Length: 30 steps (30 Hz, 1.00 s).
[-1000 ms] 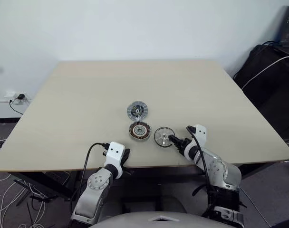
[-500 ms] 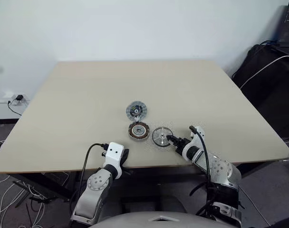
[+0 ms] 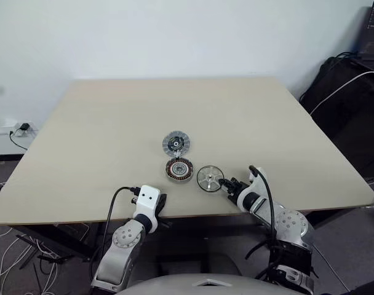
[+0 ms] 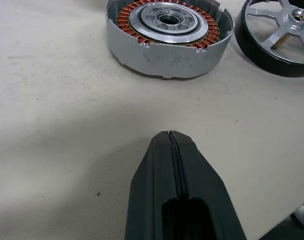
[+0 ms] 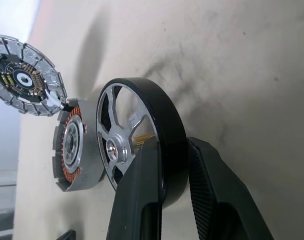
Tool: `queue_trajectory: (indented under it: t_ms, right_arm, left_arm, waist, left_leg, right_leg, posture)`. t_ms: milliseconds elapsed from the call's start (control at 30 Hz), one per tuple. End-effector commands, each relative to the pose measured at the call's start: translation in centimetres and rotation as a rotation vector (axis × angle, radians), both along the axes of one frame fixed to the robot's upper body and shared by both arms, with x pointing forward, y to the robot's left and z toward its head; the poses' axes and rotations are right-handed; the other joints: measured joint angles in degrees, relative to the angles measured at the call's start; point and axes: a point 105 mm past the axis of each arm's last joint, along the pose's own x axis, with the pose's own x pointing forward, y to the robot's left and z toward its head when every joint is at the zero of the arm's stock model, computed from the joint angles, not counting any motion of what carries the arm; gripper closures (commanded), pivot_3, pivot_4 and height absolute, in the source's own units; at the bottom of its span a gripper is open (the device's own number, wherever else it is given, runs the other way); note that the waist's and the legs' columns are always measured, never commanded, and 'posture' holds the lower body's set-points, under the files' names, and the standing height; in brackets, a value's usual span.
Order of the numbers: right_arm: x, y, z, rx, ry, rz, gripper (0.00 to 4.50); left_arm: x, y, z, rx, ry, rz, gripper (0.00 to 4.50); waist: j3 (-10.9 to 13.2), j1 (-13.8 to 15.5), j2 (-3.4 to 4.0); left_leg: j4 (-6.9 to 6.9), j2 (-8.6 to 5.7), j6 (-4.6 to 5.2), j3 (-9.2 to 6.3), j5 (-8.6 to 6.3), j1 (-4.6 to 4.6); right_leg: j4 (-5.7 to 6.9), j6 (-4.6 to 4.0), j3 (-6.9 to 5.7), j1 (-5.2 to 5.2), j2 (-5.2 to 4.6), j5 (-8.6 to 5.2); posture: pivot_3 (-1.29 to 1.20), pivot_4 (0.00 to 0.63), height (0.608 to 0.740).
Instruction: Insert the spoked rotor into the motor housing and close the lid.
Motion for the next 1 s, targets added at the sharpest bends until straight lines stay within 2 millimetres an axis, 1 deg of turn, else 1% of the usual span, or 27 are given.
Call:
queue_trajectory:
  t_ms: [33,167,233,300,433,533,633,767,867,1000]
  right_arm:
    - [0.8,0.4,2.0,0.072,-0.036,-0.036,4.05]
    - [2.0,1.3,4.4,0.152,-0.082,-0.052,4.05]
    - [2.6,2.1,5.7,0.202,-0.108,-0.048,4.05]
    - [2.9,2.9,6.6,0.226,-0.118,-0.03,4.05]
    - [3.6,5.5,7.9,0.271,-0.127,0.041,4.05]
    - [4.0,7.4,8.2,0.276,-0.116,0.099,4.05]
    - [4.3,8.7,8.2,0.261,-0.114,0.146,4.05]
    - [4.3,10.1,7.4,0.227,-0.096,0.198,4.05]
    - [4.3,10.7,6.9,0.22,-0.085,0.216,4.05]
    - [4.5,10.8,6.3,0.21,-0.078,0.218,4.05]
  left_arm:
    - [0.6,-0.3,1.5,-0.021,-0.056,-0.006,4.5]
    - [0.6,-0.4,1.5,-0.02,-0.057,-0.01,4.5]
    - [0.6,-0.4,1.5,-0.02,-0.058,-0.01,4.5]
    - [0.7,-0.4,1.5,-0.019,-0.059,-0.01,4.5]
    - [0.7,-0.3,1.6,-0.019,-0.063,-0.007,4.5]
    - [0.8,-0.3,1.6,-0.019,-0.066,-0.005,4.5]
    - [0.8,-0.2,1.6,-0.018,-0.069,0.0,4.5]
    - [0.7,0.0,1.7,-0.017,-0.071,0.01,4.5]
    - [0.7,0.1,1.7,-0.017,-0.073,0.016,4.5]
    - [0.6,0.2,1.8,-0.015,-0.076,0.022,4.5]
  waist:
    - [0.0,0.1,0.03]
    - [0.1,0.2,0.21]
    - [0.2,-0.1,0.27]
    - [0.2,-0.1,0.27]
    - [0.2,-0.1,0.27]
    - [0.2,-0.3,0.27]
    - [0.2,-0.3,0.26]
    - [0.2,-0.2,0.25]
    - [0.2,-0.2,0.25]
    - [0.2,-0.2,0.25]
  left_leg:
    - [0.0,0.0,0.0,0.0,0.0,-0.01]
    - [0.0,0.0,0.01,0.02,0.0,-0.06]
    - [0.0,0.0,0.01,0.05,0.0,-0.07]
    - [-0.01,0.0,0.01,0.04,0.0,-0.11]
    - [-0.1,-0.03,0.01,-0.01,0.0,-0.13]
    - [-0.1,-0.05,0.05,0.04,-0.02,-0.15]
    - [-0.1,-0.05,0.05,0.06,-0.02,-0.13]
    - [-0.1,-0.05,0.05,0.05,-0.02,-0.14]
    - [-0.1,-0.06,0.07,0.06,-0.03,-0.14]
    - [-0.1,-0.05,0.07,0.06,-0.03,-0.14]
  right_leg:
    - [0.0,0.0,0.0,-0.02,-0.01,0.0]
    - [0.0,0.0,0.0,-0.06,-0.06,0.0]
    - [0.0,0.01,0.0,-0.1,-0.05,0.0]
    - [0.01,0.01,0.0,-0.14,-0.01,0.0]
    - [-0.01,0.0,0.01,-0.14,0.0,-0.01]
    - [-0.05,0.01,0.05,-0.15,-0.01,-0.02]
    - [-0.05,0.02,0.06,-0.14,0.0,-0.02]
    - [-0.05,0.02,0.05,-0.14,0.0,-0.02]
    - [-0.07,0.03,0.06,-0.13,-0.01,-0.01]
    - [-0.07,0.03,0.05,-0.13,-0.01,-0.01]
  posture:
    - [0.0,0.0,0.74]
    - [0.0,0.0,0.74]
    - [0.0,0.0,0.74]
    - [0.0,0.0,0.74]
    - [0.0,0.0,0.74]
    - [0.0,0.0,0.74]
    - [0.0,0.0,0.74]
    - [0.0,0.0,0.74]
    - [0.0,0.0,0.74]
    - [0.0,0.0,0.74]
